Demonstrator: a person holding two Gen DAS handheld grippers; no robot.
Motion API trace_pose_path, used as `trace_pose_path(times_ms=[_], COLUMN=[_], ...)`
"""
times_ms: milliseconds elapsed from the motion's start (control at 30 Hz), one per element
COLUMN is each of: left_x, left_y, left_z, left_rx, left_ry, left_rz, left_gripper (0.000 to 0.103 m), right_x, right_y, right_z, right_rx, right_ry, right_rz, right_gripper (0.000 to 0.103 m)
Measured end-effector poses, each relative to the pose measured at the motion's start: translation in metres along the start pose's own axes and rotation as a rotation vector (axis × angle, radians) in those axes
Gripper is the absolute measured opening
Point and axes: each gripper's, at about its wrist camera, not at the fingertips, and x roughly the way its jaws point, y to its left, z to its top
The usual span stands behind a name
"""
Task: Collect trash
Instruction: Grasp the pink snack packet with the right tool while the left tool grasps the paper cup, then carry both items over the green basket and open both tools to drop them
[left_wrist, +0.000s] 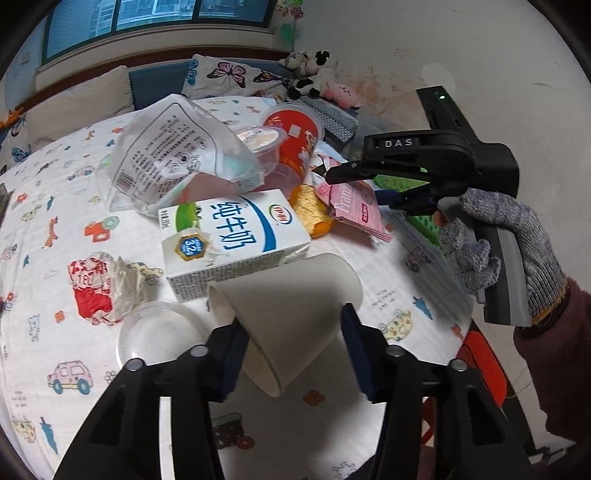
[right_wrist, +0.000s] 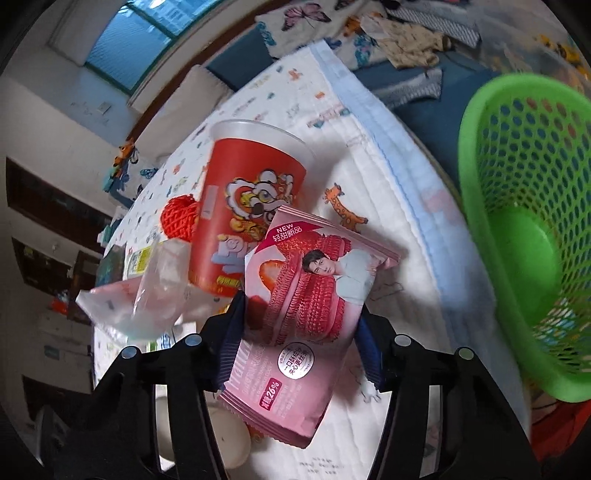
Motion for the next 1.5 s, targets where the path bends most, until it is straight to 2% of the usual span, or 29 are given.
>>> trace_pose_path(times_ms=[133,200,333,400,533,733,900,1000,1067,1133,1233,1500], left_x=[-0.001,-0.002,-0.004,-0.006,-0.013,-0.025,-0.021,-0.015,-0.008,0.0,0.014,0.078], left_y=[-0.004,-0.007,-0.013,-0.019,-0.028,-0.049,-0.074,-0.093,-0.105,-0.117,-0.136,-0.167], left_z=[-0.001,-0.001,0.0,0.0,0.004,0.023,0.055,0.076,0.088,0.101,0.118,0.146], left_rx=[0.011,0.021,0.036,0.052,0.067,0.109,0.161,0.206,0.231,0.255,0.285,0.275], left_ry=[-0.005,-0.013,-0.019,-0.026,-0.036,-0.07,-0.101,-0.12,-0.123,-0.123,-0.119,-0.015], left_rz=[-0.016,-0.024,-0.04,-0.054,-0.07,-0.117,-0.157,-0.182,-0.193,-0.214,-0.234,-0.293], left_gripper=[0.032,0.022,0.013,0.004,0.003,0.003,0.003,0.003,0.003,0.003,0.003,0.003], right_x=[-0.018,-0.029,-0.049,-0.061,-0.085,-0.108,-0.112,-0.109,-0.107,-0.109,-0.113,-0.139], right_y=[0.001,0.0,-0.005,-0.01,-0.024,-0.063,-0.096,-0.117,-0.132,-0.144,-0.155,-0.168], right_z=[-0.008,-0.012,-0.016,-0.018,-0.02,-0.014,-0.008,-0.005,-0.004,-0.005,-0.005,-0.019], right_rx=[-0.031,-0.047,-0.064,-0.067,-0.063,-0.028,-0.036,-0.02,0.0,0.018,0.035,0.046], right_ry=[-0.032,-0.054,-0.091,-0.111,-0.157,-0.22,-0.255,-0.252,-0.248,-0.254,-0.267,-0.314], right_rz=[0.022,0.029,0.034,0.032,0.02,-0.074,-0.221,-0.272,-0.284,-0.292,-0.297,-0.304], right_gripper=[0.054,0.054,0.053,0.053,0.053,0.054,0.055,0.056,0.064,0.066,0.074,0.076])
